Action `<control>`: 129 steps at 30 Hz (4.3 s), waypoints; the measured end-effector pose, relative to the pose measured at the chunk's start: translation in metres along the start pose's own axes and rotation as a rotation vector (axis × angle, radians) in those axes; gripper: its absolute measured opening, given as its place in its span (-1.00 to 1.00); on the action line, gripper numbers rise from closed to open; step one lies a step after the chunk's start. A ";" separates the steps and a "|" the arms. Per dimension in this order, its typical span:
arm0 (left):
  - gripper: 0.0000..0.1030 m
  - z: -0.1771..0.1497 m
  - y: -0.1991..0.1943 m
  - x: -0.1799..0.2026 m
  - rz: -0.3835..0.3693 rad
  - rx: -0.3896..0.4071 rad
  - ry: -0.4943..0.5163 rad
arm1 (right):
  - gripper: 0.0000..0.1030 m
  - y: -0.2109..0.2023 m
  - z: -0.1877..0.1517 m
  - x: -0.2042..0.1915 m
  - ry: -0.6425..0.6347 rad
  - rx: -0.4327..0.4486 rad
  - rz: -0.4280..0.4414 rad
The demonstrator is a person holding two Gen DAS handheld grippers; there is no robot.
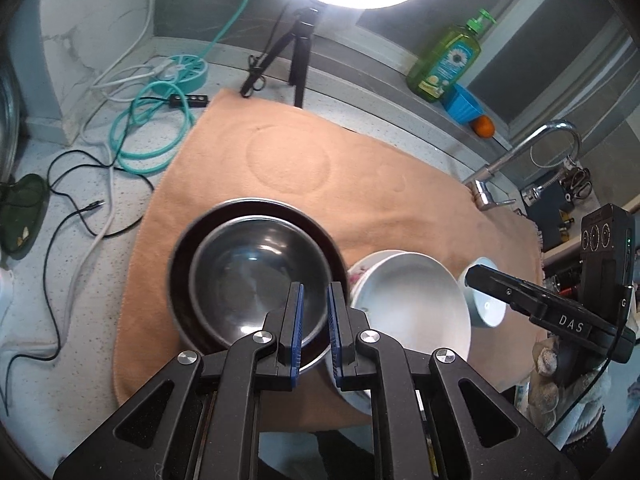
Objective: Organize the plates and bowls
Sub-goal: 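Open both grippers and move them to the pale blue ceramic bowl, then close both grippers on the rim of the pale blue ceramic bowl, then lift the pale blue bowl and carry it over the nested steel bowls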
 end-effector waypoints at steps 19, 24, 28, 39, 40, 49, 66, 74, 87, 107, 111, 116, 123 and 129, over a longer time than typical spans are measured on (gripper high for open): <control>-0.80 0.001 0.070 0.131 -0.175 -0.123 0.199 | -0.14 -0.075 -0.011 0.156 0.256 0.129 -0.142; -0.80 0.002 0.095 0.159 -0.202 -0.169 0.234 | -0.14 -0.076 -0.018 0.186 0.300 0.116 -0.168; -0.80 0.006 0.113 0.175 -0.211 -0.197 0.248 | -0.14 -0.074 -0.022 0.206 0.343 0.101 -0.162; -0.80 0.006 0.143 0.196 -0.219 -0.261 0.267 | -0.14 -0.061 -0.025 0.230 0.391 0.054 -0.135; -0.80 0.006 0.145 0.197 -0.215 -0.264 0.269 | -0.14 -0.059 -0.026 0.232 0.393 0.048 -0.133; -0.80 0.002 0.157 0.205 -0.208 -0.286 0.291 | -0.45 -0.046 -0.029 0.236 0.410 0.019 -0.112; -0.86 0.003 0.160 0.206 -0.199 -0.272 0.293 | -0.83 -0.039 -0.027 0.236 0.423 0.006 -0.117; -0.86 0.011 0.138 0.203 -0.215 -0.218 0.280 | -0.83 -0.056 -0.018 0.223 0.399 0.034 -0.112; -0.86 0.021 0.075 0.166 -0.204 -0.102 0.239 | -0.83 -0.072 -0.002 0.157 0.296 0.059 -0.066; -0.86 0.016 -0.015 0.034 -0.087 0.052 0.036 | -0.82 -0.022 0.005 -0.006 0.058 -0.012 0.066; -0.86 0.012 -0.022 0.004 -0.055 0.061 -0.011 | -0.81 -0.004 0.002 -0.034 0.019 -0.035 0.081; -0.86 0.008 -0.025 -0.027 -0.023 0.060 -0.059 | -0.81 0.022 0.002 -0.059 -0.009 -0.071 0.091; -0.86 0.003 -0.013 -0.061 -0.007 0.027 -0.125 | -0.80 0.053 0.001 -0.078 -0.034 -0.108 0.079; -0.86 0.000 -0.001 -0.074 0.001 0.001 -0.145 | -0.80 0.075 0.001 -0.081 -0.033 -0.136 0.057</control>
Point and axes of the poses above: each gripper's, at about its wrist camera, not at the fingertips, and y roughly the way its jaws point, x to its right, z to its top, the point moved 6 cm from there along y, roughly the way its jaws point, and after that the axes turned 7 degrees about y, right-handed, at the moved point
